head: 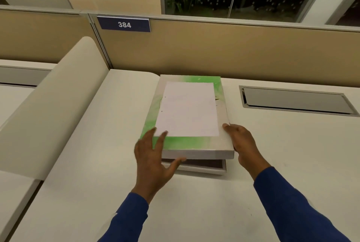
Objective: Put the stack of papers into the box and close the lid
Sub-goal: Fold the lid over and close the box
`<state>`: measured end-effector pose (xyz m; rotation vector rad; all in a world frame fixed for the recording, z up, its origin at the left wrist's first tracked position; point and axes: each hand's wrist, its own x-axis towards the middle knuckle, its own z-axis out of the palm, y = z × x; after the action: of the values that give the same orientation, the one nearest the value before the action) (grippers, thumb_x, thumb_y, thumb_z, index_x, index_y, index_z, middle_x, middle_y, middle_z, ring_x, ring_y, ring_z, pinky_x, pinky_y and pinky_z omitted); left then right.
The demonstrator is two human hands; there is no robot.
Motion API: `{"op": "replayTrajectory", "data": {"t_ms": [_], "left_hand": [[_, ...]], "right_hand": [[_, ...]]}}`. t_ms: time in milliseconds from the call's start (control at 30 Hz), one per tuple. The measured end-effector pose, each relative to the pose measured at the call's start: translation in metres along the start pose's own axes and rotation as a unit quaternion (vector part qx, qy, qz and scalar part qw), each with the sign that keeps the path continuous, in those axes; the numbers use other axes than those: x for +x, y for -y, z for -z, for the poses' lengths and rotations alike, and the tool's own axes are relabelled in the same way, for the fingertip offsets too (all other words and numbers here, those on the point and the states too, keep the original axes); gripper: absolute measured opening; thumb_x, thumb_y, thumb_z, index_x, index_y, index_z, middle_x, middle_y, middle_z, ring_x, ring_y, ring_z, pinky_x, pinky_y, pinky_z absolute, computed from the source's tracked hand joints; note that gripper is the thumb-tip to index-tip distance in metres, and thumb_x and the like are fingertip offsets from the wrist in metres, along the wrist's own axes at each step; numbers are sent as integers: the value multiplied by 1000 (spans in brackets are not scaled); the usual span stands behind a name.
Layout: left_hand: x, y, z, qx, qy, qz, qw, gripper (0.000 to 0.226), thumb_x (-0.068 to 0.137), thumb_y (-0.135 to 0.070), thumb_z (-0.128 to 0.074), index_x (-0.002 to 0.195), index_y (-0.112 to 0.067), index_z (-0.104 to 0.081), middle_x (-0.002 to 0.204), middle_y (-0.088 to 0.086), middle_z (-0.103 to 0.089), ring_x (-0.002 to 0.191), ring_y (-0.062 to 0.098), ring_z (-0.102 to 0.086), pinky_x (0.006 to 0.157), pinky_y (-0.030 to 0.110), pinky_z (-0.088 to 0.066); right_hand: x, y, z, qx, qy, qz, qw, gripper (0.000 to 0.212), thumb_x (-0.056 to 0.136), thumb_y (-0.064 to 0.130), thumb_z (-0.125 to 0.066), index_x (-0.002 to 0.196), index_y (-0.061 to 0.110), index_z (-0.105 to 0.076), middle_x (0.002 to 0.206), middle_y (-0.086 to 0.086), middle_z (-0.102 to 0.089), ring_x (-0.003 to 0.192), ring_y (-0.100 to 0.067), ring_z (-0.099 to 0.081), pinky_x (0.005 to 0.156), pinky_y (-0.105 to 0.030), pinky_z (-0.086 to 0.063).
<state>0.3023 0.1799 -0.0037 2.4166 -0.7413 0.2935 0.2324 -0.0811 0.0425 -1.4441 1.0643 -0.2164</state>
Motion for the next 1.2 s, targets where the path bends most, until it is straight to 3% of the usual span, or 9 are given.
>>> {"op": "replayTrajectory", "data": {"t_ms": [100,133,200,333,467,700,800,933,1200], "left_hand": [[7,6,1,-29,-2,194,981,82,89,-70,-49,155,-22,-37,158,20,-34,146,36,-33,116,54,-30],[10,10,1,-58,11,246,967,80,92,-68,-48,157,-24,-32,155,20,-36,144,37,-37,114,52,-34],[13,15,1,-129,34,296,946,76,95,-58,-53,159,-26,-27,140,17,-48,128,34,-52,101,41,-45],[11,15,5,-144,35,276,950,70,98,-44,-56,160,-29,-27,115,10,-56,99,23,-57,86,31,-46],[3,13,8,-127,32,277,952,63,99,-40,-57,157,-32,-33,108,6,-54,90,18,-53,82,30,-44],[-10,19,1,-114,30,256,960,66,98,-39,-59,157,-29,-34,100,4,-52,93,24,-57,79,36,-52],[-14,21,-5,-89,32,252,963,66,98,-39,-58,158,-28,-33,95,4,-51,95,27,-54,78,38,-51],[-17,23,-11,-71,37,260,962,66,98,-39,-58,158,-26,-32,97,5,-52,101,26,-50,81,35,-44],[-10,26,-19,-24,68,267,961,67,97,-40,-58,158,-22,-35,96,13,-54,100,34,-52,83,43,-50]], "right_hand": [[-2,-18,-2,-111,-20,40,993,51,98,47,-54,141,20,-49,110,0,-64,101,-21,-60,83,-33,-47],[-4,-23,-3,-147,-23,55,987,52,99,46,-51,144,20,-46,105,1,-63,100,-20,-58,85,-32,-45],[-7,-34,-6,-205,-26,83,975,52,102,43,-47,147,18,-43,115,-6,-63,101,-18,-53,89,-32,-43],[-10,-50,-12,-232,-20,104,967,52,105,40,-39,152,19,-39,134,-14,-56,119,-27,-56,98,-36,-43],[-17,-60,-11,-249,-16,121,961,49,106,37,-36,152,20,-40,130,-13,-57,119,-28,-54,93,-32,-40],[-27,-82,-14,-262,-23,143,954,57,107,34,-36,160,32,-15,111,-4,-52,100,-19,-50,88,-29,-39],[-26,-87,-18,-279,-28,156,947,58,107,33,-34,160,33,-12,107,-8,-53,94,-19,-50,83,-29,-39],[-21,-91,-19,-313,-28,170,934,60,106,33,-37,160,29,-11,108,-9,-52,97,-24,-54,83,-31,-43],[-13,-84,-21,-362,-17,145,921,69,103,43,-42,161,27,-8,114,-11,-47,106,-30,-54,91,-36,-46]]}}
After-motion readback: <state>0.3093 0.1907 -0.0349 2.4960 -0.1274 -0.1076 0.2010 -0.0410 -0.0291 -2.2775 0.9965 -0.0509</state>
